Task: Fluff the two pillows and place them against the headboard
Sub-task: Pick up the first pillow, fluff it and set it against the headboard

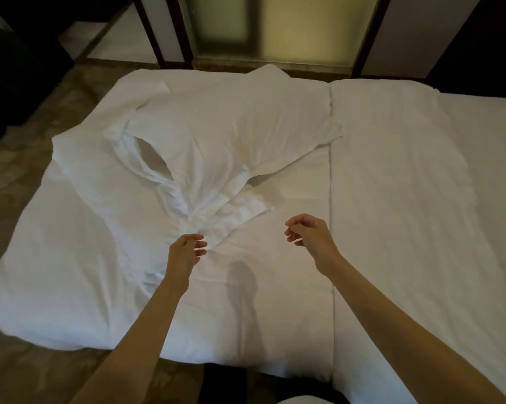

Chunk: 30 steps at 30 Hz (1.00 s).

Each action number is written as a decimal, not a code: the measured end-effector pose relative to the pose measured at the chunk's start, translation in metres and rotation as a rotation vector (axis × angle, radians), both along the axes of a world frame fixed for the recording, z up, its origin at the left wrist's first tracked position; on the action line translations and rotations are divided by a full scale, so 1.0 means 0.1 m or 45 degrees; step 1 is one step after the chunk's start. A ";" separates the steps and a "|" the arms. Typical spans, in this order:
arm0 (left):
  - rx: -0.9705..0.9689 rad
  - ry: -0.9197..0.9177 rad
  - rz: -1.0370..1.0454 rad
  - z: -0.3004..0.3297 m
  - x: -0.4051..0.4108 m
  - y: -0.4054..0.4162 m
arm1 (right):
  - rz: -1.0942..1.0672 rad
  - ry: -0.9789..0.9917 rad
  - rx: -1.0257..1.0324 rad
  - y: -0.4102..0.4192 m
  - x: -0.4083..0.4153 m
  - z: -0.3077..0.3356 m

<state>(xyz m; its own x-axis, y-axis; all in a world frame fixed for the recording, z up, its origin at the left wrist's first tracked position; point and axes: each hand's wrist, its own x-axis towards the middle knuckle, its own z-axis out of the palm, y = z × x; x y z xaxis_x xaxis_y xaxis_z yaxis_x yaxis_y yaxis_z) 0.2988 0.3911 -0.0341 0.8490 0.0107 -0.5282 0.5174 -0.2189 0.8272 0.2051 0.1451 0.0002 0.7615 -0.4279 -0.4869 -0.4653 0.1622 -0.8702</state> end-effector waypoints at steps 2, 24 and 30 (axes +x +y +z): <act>0.005 -0.018 0.006 -0.02 0.32 0.12 | -0.001 -0.008 -0.044 0.12 0.25 0.00; 0.471 -0.196 -0.207 0.16 3.82 0.55 | 0.121 0.091 -0.860 0.92 3.13 0.12; 0.820 -0.446 -0.679 0.08 4.56 0.35 | 0.316 0.309 -1.157 0.75 3.57 -0.13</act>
